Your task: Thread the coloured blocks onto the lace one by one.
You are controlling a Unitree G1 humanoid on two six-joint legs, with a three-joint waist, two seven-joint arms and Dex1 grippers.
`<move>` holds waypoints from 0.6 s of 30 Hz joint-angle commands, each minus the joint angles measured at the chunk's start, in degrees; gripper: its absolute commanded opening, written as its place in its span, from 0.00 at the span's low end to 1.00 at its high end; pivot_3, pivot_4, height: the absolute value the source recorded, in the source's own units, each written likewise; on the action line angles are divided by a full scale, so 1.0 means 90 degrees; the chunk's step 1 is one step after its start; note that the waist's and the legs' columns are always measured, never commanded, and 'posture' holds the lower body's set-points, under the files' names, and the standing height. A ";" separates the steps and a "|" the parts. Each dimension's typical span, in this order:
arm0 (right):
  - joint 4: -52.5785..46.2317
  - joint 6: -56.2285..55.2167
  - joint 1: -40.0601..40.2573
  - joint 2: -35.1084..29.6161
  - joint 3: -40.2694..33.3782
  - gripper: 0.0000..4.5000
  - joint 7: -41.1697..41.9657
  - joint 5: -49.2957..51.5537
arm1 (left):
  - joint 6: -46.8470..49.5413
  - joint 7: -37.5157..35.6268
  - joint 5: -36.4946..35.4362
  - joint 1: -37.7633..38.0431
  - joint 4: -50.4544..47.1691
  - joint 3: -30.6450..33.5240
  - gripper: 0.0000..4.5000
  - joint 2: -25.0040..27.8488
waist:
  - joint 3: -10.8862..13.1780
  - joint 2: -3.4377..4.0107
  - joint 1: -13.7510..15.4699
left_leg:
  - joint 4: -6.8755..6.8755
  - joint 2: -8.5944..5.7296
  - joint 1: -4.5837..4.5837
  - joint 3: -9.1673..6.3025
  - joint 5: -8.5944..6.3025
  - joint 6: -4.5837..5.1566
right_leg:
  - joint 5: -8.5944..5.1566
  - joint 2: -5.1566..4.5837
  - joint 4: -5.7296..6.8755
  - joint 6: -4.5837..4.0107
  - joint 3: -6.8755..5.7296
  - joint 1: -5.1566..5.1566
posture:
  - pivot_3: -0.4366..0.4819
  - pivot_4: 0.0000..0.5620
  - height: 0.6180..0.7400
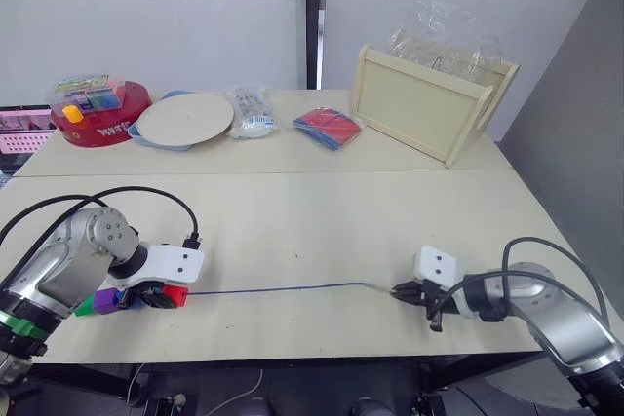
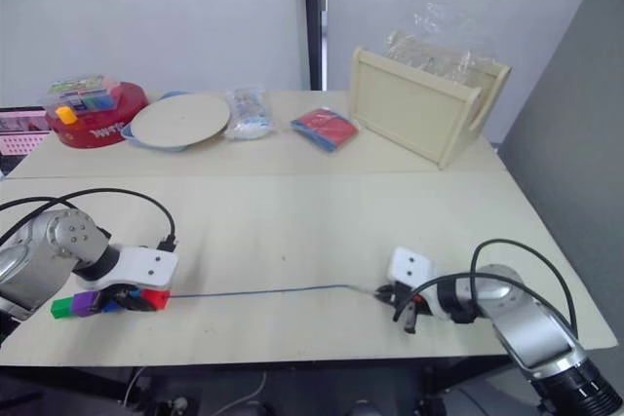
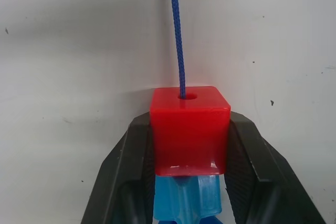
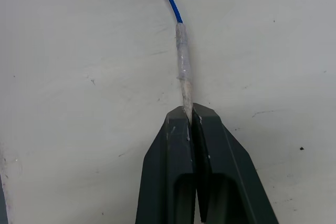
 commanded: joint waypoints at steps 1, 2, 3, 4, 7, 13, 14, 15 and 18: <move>0.0126 0.0004 0.0299 -0.0316 -0.0276 0.00 0.0095 -0.0071 | 0.0034 -0.0012 0.0217 0.0291 0.0197 -0.0146 0.26 0.0081 | -0.0003 0.0004 0.0007 | 0.0000 0.0000 0.0000 0.0000 0.0000 0.0000 | 0.0000 0.0000 -0.0001 0.0000 0.0000 0.0000 | 0.48 0.27 1.00; 0.0102 0.0012 0.0369 -0.0359 -0.0321 0.00 0.0104 -0.0057 | 0.0027 -0.0006 0.0212 0.0317 0.0186 -0.0132 0.26 0.0089 | -0.0004 0.0006 0.0008 | 0.0000 0.0000 0.0000 0.0000 0.0000 0.0000 | 0.0000 0.0000 -0.0001 0.0000 0.0000 0.0001 | 0.48 0.27 1.00; 0.0071 0.0023 0.0428 -0.0387 -0.0345 0.00 0.0118 -0.0046 | 0.0025 -0.0001 0.0209 0.0336 0.0178 -0.0118 0.26 0.0092 | -0.0005 0.0005 0.0003 | 0.0000 0.0000 0.0001 0.0000 0.0000 0.0000 | 0.0000 0.0000 -0.0002 0.0000 0.0000 0.0003 | 0.48 0.27 1.00; 0.0041 0.0027 0.0479 -0.0405 -0.0360 0.00 0.0123 -0.0035 | 0.0024 0.0000 0.0211 0.0348 0.0173 -0.0107 0.26 0.0091 | -0.0006 0.0006 0.0000 | 0.0000 0.0000 0.0004 0.0001 0.0000 0.0000 | 0.0000 0.0000 -0.0002 0.0000 0.0000 0.0006 | 0.48 0.27 1.00; -0.0098 0.0077 0.0669 -0.0469 -0.0419 0.00 0.0160 0.0008 | 0.0008 0.0006 0.0215 0.0381 0.0158 -0.0080 0.26 0.0094 | -0.0006 0.0007 -0.0001 | -0.0001 0.0001 0.0013 0.0001 -0.0001 0.0001 | 0.0000 0.0001 -0.0003 0.0000 0.0000 0.0016 | 0.48 0.27 1.00; -0.0297 0.0155 0.0842 -0.0522 -0.0494 0.00 0.0204 0.0090 | -0.0026 -0.0006 0.0214 0.0392 0.0153 -0.0074 0.26 0.0083 | -0.0006 0.0007 -0.0003 | -0.0003 0.0002 0.0030 0.0001 -0.0003 0.0004 | -0.0001 0.0002 -0.0013 0.0001 0.0000 0.0038 | 0.48 0.27 1.00; -0.0308 0.0154 0.0849 -0.0525 -0.0499 0.00 0.0217 0.0099 | -0.0030 -0.0005 0.0215 0.0390 0.0154 -0.0075 0.26 0.0078 | -0.0006 0.0007 -0.0003 | -0.0003 0.0003 0.0034 0.0001 -0.0003 0.0005 | -0.0001 0.0002 -0.0016 0.0001 0.0000 0.0043 | 0.48 0.27 1.00; -0.0327 0.0156 0.0839 -0.0502 -0.0494 0.00 0.0220 0.0117 | -0.0031 -0.0006 0.0210 0.0392 0.0148 -0.0074 0.26 0.0075 | -0.0006 0.0007 -0.0003 | -0.0004 0.0003 0.0037 0.0001 -0.0003 0.0005 | -0.0001 0.0002 -0.0018 0.0001 0.0000 0.0047 | 0.48 0.27 1.00; -0.0392 0.0185 0.0753 -0.0407 -0.0396 0.00 0.0217 0.0133 | -0.0017 -0.0002 0.0202 0.0391 0.0137 -0.0073 0.26 0.0058 | -0.0006 0.0006 -0.0006 | -0.0004 0.0003 0.0040 0.0001 -0.0004 0.0006 | -0.0001 0.0002 -0.0020 0.0001 0.0000 0.0052 | 0.48 0.27 1.00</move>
